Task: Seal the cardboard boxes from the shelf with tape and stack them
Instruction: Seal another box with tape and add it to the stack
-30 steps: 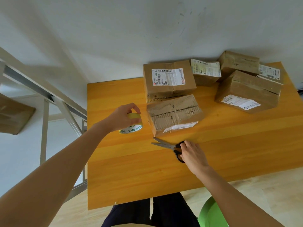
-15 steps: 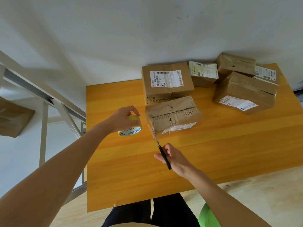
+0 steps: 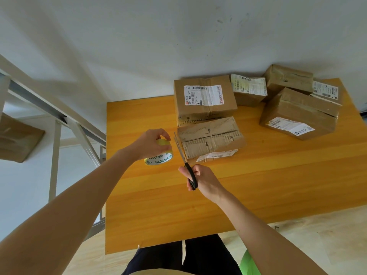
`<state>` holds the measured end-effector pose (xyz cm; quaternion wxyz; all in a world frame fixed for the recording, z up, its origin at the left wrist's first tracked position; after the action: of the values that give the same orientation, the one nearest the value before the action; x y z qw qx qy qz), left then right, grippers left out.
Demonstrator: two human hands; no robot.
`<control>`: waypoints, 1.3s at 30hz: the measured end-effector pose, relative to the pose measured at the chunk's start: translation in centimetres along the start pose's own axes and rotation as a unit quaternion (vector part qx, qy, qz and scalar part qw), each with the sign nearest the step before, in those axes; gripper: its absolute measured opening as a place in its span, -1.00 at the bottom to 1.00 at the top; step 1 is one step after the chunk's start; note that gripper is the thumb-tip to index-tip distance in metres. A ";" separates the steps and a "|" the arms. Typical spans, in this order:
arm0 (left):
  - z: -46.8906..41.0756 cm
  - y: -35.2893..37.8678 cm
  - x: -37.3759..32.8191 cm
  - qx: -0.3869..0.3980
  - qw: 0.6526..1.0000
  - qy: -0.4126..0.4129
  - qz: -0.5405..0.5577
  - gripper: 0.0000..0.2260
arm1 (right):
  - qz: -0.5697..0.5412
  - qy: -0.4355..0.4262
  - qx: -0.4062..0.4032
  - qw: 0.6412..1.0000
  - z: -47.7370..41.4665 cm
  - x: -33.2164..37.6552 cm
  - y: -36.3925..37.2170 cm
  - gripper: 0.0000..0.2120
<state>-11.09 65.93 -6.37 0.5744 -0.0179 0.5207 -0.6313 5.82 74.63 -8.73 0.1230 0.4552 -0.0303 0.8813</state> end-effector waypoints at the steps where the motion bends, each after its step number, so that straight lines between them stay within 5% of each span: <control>1: 0.0 0.1 0.0 -0.001 1.000 -0.001 -0.002 -0.82 | -0.001 -0.007 -0.009 1.000 0.0 0.0 -0.1 -0.53; 10: -0.4 0.4 0.2 -0.026 0.999 -0.012 -0.022 -0.81 | -0.002 -0.052 -0.062 0.997 0.0 0.0 -1.1 -0.63; 14: 0.0 -0.4 2.2 -0.024 0.989 -0.031 -0.142 -0.78 | 0.033 -0.083 -0.076 0.993 0.0 0.6 -1.8 -0.60; 19: 1.3 -1.0 4.4 -0.031 0.991 -0.041 -0.122 -0.79 | 0.143 -0.008 -0.066 0.988 -0.5 -1.5 -2.3 -0.44; 27: 2.7 -0.9 4.3 -0.027 0.997 -0.051 -0.048 -0.89 | 0.460 -0.021 -0.114 0.880 -1.4 -2.7 -1.8 -0.54; 39: 3.8 -0.9 2.6 0.004 0.999 -0.015 0.046 -0.80 | 0.533 -0.059 -0.159 0.829 -1.7 -2.6 -1.5 -0.68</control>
<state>-10.28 61.44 -5.50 0.6106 -0.0009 0.5100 -0.6059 6.25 75.84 -11.88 -0.2970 0.3936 -0.4154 0.7644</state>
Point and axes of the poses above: each hand's wrist, its own z-axis away from the middle knuckle, its own y-axis out of the palm, x = y × z, the point moved 9 cm from there along -z, towards the middle knuckle, and after that the axes turned 10 degrees about -z, right-handed, at the moved point
